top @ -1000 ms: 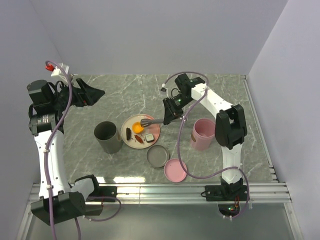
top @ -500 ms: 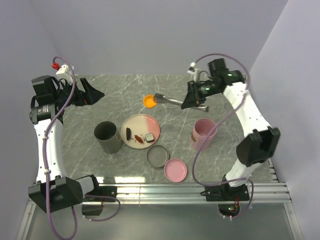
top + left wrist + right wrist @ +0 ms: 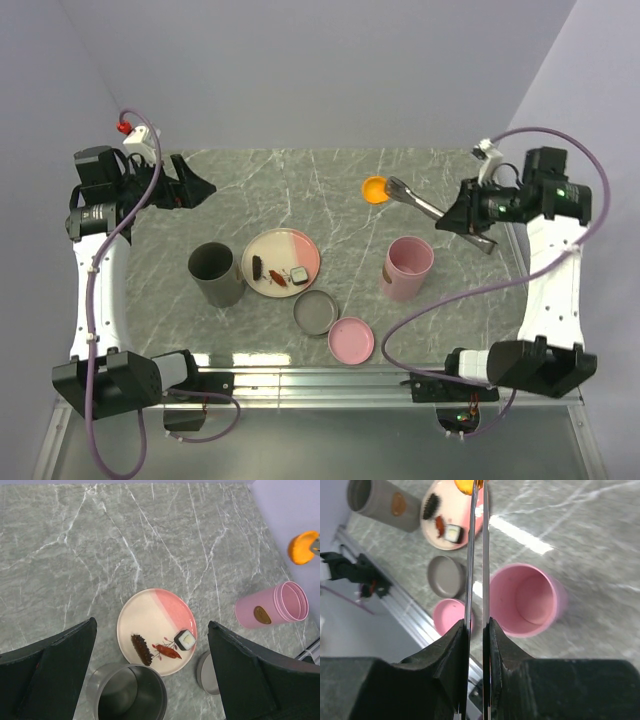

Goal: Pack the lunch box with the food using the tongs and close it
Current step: Place the fake food in the packing box.

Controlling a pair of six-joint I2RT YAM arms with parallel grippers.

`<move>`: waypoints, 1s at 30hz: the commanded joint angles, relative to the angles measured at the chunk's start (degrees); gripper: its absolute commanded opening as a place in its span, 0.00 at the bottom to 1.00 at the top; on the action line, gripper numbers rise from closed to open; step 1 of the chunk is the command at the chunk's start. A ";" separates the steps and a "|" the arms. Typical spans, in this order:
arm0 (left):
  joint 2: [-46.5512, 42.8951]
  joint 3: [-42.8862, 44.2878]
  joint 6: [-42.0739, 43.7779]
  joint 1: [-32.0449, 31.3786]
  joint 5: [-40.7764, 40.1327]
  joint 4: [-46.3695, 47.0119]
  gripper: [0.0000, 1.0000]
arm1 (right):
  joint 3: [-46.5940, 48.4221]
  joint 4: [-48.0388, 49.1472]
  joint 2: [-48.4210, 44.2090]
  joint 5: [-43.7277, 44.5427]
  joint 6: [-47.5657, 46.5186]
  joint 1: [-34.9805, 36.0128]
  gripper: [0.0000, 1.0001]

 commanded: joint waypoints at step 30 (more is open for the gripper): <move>0.18 -2.02 -1.48 -0.36 1.87 7.58 0.99 | -18.51 -7.86 -28.06 24.22 -6.06 -7.00 0.00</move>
